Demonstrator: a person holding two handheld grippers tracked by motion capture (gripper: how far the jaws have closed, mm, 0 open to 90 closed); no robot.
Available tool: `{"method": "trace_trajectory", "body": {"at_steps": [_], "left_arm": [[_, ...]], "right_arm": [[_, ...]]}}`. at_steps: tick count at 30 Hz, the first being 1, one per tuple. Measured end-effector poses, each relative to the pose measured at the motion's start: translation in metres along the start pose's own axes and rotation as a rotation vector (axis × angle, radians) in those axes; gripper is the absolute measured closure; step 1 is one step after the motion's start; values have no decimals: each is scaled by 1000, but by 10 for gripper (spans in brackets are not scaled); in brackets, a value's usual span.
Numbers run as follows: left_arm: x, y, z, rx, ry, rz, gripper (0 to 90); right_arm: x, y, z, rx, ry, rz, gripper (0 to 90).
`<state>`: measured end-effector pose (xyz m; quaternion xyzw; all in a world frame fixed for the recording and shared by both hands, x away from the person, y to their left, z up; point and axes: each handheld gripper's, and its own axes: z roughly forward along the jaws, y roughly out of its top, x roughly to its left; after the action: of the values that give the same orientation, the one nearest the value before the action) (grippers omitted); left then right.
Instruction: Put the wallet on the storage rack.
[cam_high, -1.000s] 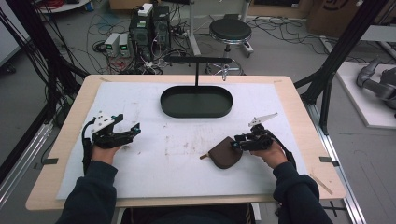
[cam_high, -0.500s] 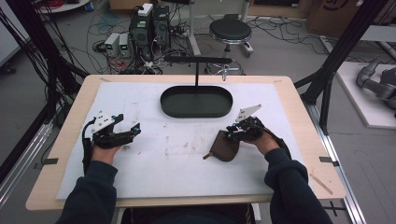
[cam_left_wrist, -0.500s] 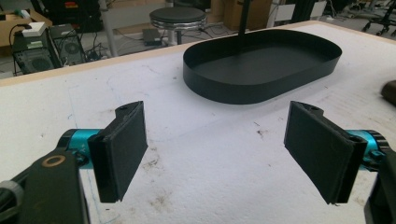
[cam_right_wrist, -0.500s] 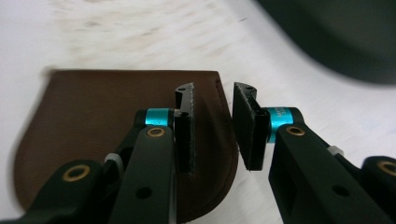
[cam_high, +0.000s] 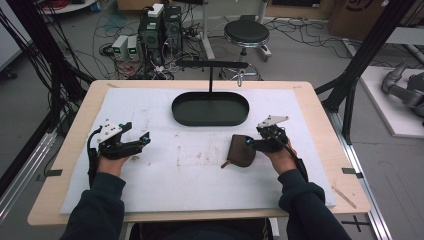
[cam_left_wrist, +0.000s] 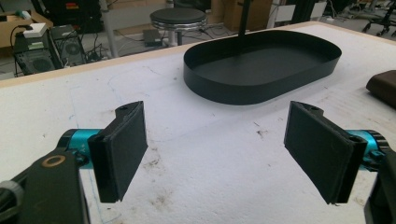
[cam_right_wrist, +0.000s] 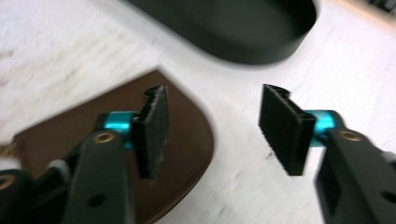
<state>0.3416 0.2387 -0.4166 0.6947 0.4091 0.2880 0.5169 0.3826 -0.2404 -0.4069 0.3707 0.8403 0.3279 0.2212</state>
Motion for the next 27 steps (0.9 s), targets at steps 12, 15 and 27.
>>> {"method": "trace_trajectory", "body": {"at_steps": [12, 15, 27], "left_arm": [[0, 1, -2, -6, 8, 0, 212], [1, 0, -2, -4, 10, -2, 212], [0, 0, -1, 0, 10, 2, 212]], "right_arm": [[-5, -8, 6, 56, 106, -58, 563], [-4, -2, 2, 96, 57, -208, 574], [-12, -1, -11, 14, -56, -6, 373]]}}
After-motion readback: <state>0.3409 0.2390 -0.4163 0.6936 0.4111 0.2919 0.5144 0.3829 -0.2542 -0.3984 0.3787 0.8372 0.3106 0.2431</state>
